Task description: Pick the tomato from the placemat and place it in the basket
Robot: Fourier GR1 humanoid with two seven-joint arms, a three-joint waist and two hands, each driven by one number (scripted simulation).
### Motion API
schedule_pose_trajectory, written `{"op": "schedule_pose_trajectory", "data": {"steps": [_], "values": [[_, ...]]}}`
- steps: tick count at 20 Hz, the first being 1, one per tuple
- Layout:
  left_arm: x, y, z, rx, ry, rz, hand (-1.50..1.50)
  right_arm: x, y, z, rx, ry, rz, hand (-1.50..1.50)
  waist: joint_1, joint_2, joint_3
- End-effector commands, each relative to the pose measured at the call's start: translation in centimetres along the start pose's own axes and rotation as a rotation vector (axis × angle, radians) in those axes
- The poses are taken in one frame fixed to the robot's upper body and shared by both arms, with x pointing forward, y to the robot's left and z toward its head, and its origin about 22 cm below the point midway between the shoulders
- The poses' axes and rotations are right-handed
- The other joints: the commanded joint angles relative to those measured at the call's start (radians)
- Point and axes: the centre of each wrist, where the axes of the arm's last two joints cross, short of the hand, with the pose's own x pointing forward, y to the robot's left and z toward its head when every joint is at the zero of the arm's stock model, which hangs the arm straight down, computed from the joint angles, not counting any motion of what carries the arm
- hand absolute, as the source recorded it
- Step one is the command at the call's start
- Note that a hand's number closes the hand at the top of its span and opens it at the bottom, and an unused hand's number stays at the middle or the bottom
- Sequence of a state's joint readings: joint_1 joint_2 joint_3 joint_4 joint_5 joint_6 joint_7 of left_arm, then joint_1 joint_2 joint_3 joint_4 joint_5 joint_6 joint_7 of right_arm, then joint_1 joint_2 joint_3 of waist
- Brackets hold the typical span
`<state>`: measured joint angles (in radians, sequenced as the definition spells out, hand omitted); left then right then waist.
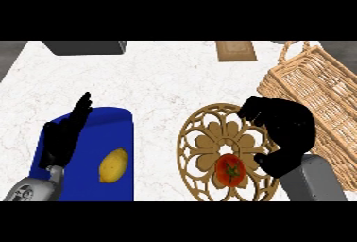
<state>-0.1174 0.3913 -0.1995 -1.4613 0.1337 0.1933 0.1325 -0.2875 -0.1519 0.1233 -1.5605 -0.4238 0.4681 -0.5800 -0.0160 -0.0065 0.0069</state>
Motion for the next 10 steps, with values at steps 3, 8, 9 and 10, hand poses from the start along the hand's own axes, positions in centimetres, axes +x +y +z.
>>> {"op": "schedule_pose_trajectory", "data": {"steps": [3,8,9,10], "values": [[-0.6,1.3,-0.4,0.051,0.067,-0.02,0.0,2.8,3.6,5.7,-0.009,-0.119,0.271,-1.5,-0.032,-0.003,-0.006],[0.3,2.0,-0.9,0.067,0.072,-0.028,0.0,9.1,-0.7,5.8,0.07,0.127,0.776,-1.5,-0.045,-0.006,-0.009],[0.7,2.4,-1.3,0.091,0.07,-0.029,0.0,10.7,-1.5,5.9,0.113,0.166,0.86,-1.5,-0.055,-0.005,-0.01],[-0.1,2.9,-0.7,0.091,0.08,-0.026,0.0,12.7,-2.2,6.0,0.173,0.224,0.91,-1.5,-0.048,-0.007,-0.01]]}}
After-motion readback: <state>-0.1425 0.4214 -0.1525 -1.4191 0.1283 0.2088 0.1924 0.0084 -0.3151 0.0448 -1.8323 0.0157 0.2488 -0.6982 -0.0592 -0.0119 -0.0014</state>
